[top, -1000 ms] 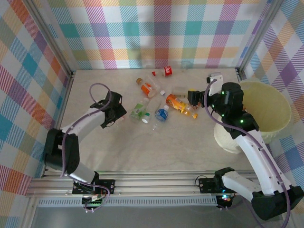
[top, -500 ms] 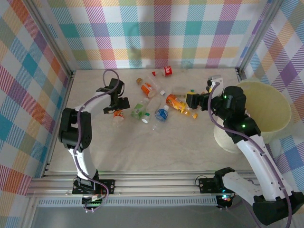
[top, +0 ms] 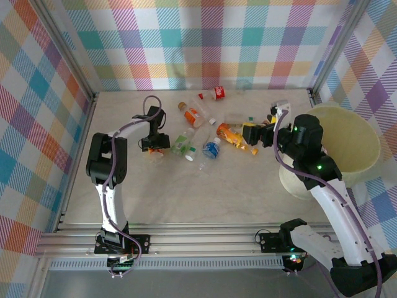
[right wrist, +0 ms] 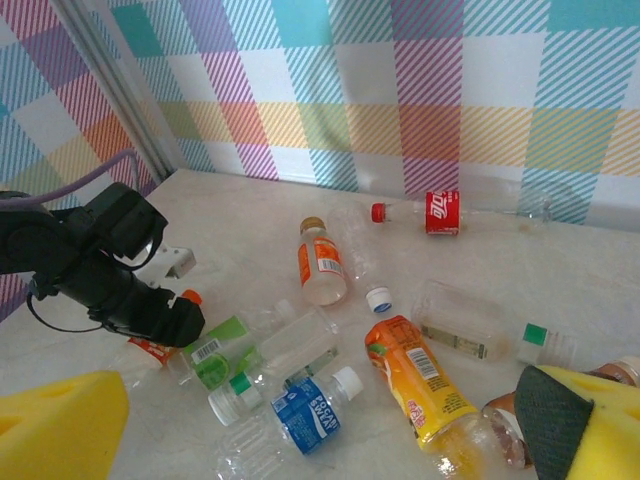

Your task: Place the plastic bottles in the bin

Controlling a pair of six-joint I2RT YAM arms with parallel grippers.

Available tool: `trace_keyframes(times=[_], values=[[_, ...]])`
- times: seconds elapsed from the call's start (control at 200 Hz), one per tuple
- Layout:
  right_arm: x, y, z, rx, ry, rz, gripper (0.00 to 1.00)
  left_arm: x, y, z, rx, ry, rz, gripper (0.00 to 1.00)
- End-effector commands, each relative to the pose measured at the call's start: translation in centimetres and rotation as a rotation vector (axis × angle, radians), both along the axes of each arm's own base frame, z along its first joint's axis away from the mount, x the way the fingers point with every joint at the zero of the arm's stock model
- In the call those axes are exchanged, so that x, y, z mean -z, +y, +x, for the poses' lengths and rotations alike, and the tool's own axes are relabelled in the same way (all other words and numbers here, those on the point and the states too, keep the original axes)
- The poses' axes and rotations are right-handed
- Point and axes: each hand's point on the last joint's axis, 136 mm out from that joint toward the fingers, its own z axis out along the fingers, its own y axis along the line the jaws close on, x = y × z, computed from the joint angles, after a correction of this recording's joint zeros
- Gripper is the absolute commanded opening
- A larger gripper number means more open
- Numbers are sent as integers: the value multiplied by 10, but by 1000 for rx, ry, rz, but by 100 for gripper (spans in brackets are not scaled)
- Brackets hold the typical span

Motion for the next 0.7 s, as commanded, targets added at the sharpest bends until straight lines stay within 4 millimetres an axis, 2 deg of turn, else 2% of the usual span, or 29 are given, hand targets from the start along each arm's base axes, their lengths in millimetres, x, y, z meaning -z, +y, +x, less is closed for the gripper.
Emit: trace_keyframes(times=[0.0,0.185,0.33,0.465,0.595,0.695], values=[[-4,9,-6,-50,-3,34,100,6,6,-1,-30,-7,-10,66],[-2,11,-7,-64,-18,38,100,-7,6,3,-42,-59,-23,55],[0,15,-8,-85,-12,53,100,-26,8,3,-74,-124,-40,52],[1,20,-9,-112,-6,87,100,-57,0,2,-140,-240,-123,50],[0,27,-10,-143,4,132,100,-101,-12,-4,-174,-384,-213,50],[1,32,-10,-163,15,160,100,-136,-31,-9,-167,-496,-338,50]])
